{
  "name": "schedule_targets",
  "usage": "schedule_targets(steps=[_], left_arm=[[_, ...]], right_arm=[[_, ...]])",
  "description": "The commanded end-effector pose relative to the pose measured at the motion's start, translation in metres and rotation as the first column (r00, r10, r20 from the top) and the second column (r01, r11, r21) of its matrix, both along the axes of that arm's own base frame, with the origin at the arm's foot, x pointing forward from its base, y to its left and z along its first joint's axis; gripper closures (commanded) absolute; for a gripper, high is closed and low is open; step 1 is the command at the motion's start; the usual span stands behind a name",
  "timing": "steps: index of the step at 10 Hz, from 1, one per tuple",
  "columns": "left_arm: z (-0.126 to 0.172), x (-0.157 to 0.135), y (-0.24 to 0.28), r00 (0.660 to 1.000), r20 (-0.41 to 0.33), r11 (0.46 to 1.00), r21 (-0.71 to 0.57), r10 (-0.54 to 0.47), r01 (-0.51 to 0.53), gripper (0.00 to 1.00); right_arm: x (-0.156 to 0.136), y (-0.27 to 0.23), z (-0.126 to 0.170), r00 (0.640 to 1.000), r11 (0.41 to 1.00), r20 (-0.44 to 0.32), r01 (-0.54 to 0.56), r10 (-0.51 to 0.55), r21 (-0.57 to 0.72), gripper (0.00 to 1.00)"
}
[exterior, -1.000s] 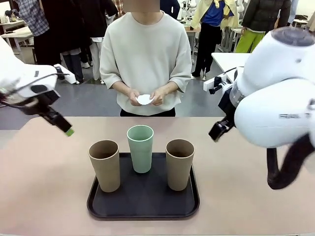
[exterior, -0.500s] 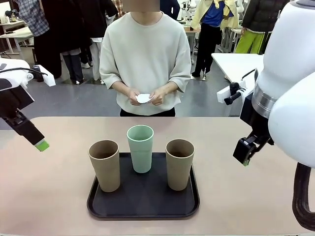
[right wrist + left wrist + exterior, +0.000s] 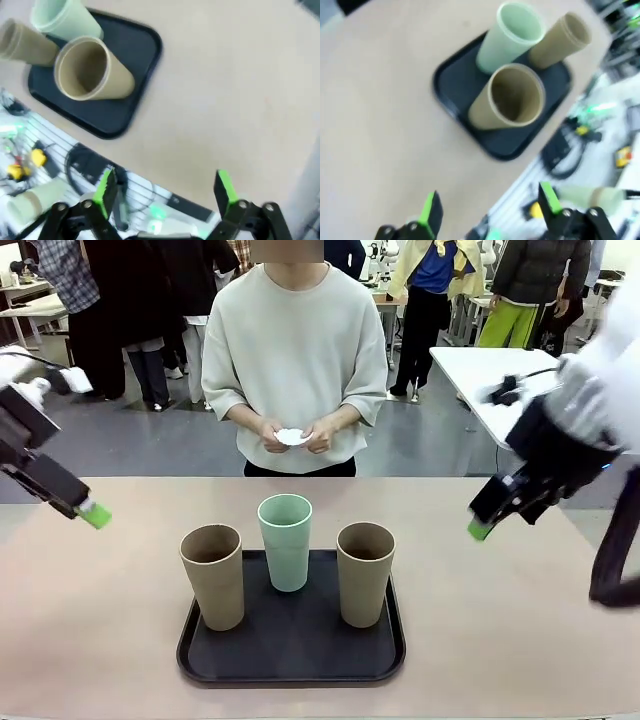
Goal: Place coasters on the table and set cups on them.
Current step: Pick up one Reusable plastic cup and place it on a coaster set by the human.
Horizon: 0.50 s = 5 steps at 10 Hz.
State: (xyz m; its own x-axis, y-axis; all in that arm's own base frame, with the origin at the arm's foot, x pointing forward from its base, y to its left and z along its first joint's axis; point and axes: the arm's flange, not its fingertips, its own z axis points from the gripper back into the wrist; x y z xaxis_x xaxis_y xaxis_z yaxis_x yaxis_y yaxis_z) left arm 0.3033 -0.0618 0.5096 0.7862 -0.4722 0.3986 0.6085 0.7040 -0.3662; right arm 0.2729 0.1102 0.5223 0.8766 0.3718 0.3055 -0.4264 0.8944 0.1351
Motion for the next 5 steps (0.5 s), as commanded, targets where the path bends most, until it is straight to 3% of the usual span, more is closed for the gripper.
schedule_targets(steps=[1, 2, 3, 5], left_arm=[[0.006, 0.013, 0.047, 0.985, -0.172, 0.898, -0.427, 0.034, -0.105, 0.00], [-0.008, 0.029, 0.073, 0.971, -0.237, 0.828, -0.540, 0.025, -0.154, 0.00], [-0.022, 0.036, 0.089, 0.956, -0.291, 0.805, -0.561, 0.027, -0.193, 0.00], [-0.021, 0.031, 0.126, 0.928, -0.369, 0.820, -0.516, 0.049, -0.248, 0.00]], right_arm=[[-0.010, -0.060, -0.009, 0.983, 0.870, -0.096, 0.181, -0.154, 0.459, 0.00], [-0.005, -0.099, -0.017, 0.972, 0.783, -0.146, 0.234, -0.183, 0.576, 0.00], [-0.005, -0.129, -0.031, 0.956, 0.734, -0.211, 0.293, -0.205, 0.613, 0.00], [-0.024, -0.170, -0.044, 0.936, 0.686, -0.309, 0.338, -0.172, 0.644, 0.00]])
